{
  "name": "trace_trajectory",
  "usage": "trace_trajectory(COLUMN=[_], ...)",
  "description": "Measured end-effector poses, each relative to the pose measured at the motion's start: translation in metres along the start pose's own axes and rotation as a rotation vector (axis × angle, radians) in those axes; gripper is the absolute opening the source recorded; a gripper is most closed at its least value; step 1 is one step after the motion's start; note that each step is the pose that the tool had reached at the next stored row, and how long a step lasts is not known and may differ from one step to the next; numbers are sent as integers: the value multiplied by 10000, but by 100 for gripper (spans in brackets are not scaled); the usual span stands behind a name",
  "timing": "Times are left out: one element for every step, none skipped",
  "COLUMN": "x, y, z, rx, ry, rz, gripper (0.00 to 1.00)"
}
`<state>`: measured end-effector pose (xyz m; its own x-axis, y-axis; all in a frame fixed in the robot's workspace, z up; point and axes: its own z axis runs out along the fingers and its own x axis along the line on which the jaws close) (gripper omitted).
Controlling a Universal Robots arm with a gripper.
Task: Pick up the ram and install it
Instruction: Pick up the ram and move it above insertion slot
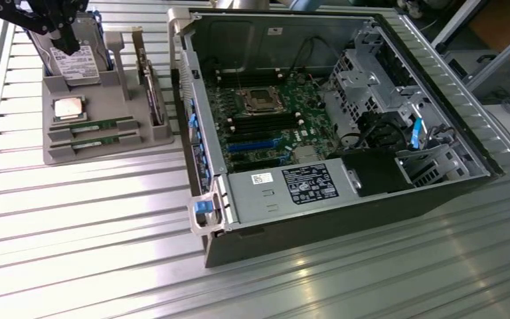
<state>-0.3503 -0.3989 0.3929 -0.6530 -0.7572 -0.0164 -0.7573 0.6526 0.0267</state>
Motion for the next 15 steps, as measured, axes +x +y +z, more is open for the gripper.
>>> trace_trajectory(x=[0,0,0,0,0,0,0,0,0,0,0,0,0,0,0], y=[0,-1,-1,-1,0,-1,-1,0,0,-1,-1,-1,-1,0,-1], z=[0,1,1,2,3,4,5,6,6,7,7,8,8,9,11], rx=[-1,-2,-2,-2,-1,-2,-3,-4,-6,-6,-7,-8,-9,-11,-12], ry=[10,20,30,39,50,63,76,85,94,100,104,111,116,127,137], rz=[-232,-471,-678,-903,-1141,-1441,-1741,-1983,-2208,-2346,-2448,-2643,-2790,-3088,-3334], gripper=[10,10,10,10,10,10,10,10,10,10,10,10,10,10,10])
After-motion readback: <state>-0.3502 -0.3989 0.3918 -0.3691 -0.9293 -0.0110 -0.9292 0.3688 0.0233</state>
